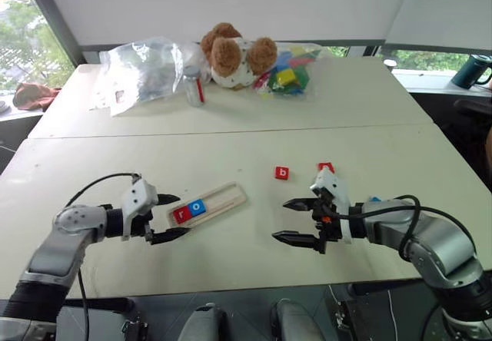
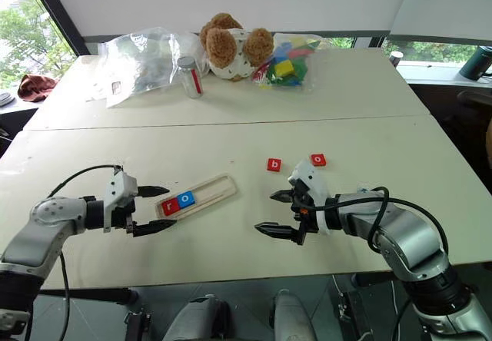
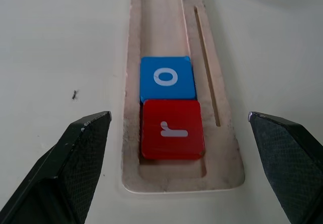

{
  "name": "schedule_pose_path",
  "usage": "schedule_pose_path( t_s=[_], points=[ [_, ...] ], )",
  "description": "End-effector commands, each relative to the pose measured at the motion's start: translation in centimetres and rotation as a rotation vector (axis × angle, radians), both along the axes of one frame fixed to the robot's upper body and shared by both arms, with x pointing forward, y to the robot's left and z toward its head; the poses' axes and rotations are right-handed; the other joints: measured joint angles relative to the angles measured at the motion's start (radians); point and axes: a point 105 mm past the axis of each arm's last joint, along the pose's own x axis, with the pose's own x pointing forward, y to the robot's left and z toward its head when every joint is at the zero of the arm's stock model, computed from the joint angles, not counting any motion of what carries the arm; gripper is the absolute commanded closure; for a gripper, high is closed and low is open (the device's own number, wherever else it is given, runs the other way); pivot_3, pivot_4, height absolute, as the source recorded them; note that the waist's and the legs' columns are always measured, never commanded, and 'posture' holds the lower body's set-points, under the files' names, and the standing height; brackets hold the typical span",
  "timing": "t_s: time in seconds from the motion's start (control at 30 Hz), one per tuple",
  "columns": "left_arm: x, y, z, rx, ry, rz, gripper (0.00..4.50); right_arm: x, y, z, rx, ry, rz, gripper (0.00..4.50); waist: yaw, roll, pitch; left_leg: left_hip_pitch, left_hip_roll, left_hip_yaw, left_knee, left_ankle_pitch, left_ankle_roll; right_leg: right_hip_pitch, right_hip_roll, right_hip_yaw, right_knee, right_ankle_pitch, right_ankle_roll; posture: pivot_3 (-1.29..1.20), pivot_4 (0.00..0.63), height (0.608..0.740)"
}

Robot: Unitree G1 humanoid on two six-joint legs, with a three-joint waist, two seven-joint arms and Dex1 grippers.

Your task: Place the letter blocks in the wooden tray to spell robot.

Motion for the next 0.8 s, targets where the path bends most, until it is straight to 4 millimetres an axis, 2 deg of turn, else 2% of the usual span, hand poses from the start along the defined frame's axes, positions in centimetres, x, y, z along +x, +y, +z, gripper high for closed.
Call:
schedule_pose_path(
  t_s=[0.03, 0.37, 0.47, 0.5, 0.63, 0.73, 0.8],
  points=[
    [0.1, 0.2, -0.3, 0.024, -0.029, -0.009, 0.0, -0.3, 0.1, 0.6, -0.008, -0.036, 0.01, 0.02, 0.0, 0.0, 0.0, 0.0, 0.0, 0.0, 0.0, 0.0, 0.0, 0.0, 0.0, 0.0, 0.0, 0.0, 0.0, 0.0, 0.15, 0.74],
    [-0.2, -0.3, -1.9, 0.036, -0.001, -0.034, 0.0, -0.1, 0.1, 0.7, -0.008, -0.04, 0.004, 0.02, 0.002, 0.0, 0.0, 0.0, 0.0, 0.0, 0.001, 0.0, 0.0, 0.0, 0.0, 0.0, 0.001, 0.0, 0.0, 0.0, 0.15, 0.74],
    [-0.4, -0.4, -2.2, 0.031, 0.01, -0.037, 1.33, 0.0, -0.1, 0.8, -0.011, -0.042, -0.004, 0.0, 0.002, 0.0, -0.001, 0.001, 0.0, 0.0, 0.001, 0.0, 0.0, 0.0, 0.0, 0.0, 0.001, 0.0, 0.0, 0.0, 0.15, 0.74],
    [-0.4, -0.4, -2.2, 0.027, 0.012, -0.035, 1.42, 0.0, -0.2, 0.8, -0.013, -0.042, -0.007, 0.0, 0.003, 0.0, -0.001, 0.001, 0.0, 0.0, 0.001, 0.0, 0.0, 0.0, 0.0, 0.0, 0.001, 0.0, 0.0, 0.0, 0.15, 0.74],
    [0.4, -1.1, -1.1, -0.006, -0.005, -0.032, 1.42, 0.4, -1.1, 0.8, -0.023, -0.05, -0.049, 0.0, 0.005, 0.001, -0.001, 0.001, 0.0, 0.0, 0.001, 0.0, 0.0, 0.001, 0.0, 0.0, 0.001, 0.0, 0.0, 0.0, 0.15, 0.74],
    [1.0, -2.7, 0.4, -0.009, -0.041, -0.107, 1.42, 1.3, -2.4, 1.1, -0.034, -0.077, -0.126, 0.0, 0.016, 0.0, -0.001, 0.001, 0.0, 0.0, 0.002, 0.0, 0.0, 0.001, 0.0, 0.0, 0.002, 0.0, 0.0, 0.0, 0.15, 0.74],
    [1.4, -4.5, 1.3, -0.002, -0.069, -0.205, 1.42, 2.7, -4.1, 1.6, -0.031, -0.127, -0.242, 0.0, 0.021, 0.0, -0.001, 0.0, 0.0, 0.0, 0.004, 0.0, 0.0, 0.001, 0.0, 0.0, 0.003, 0.0, 0.0, 0.0, 0.15, 0.74]
  ],
)
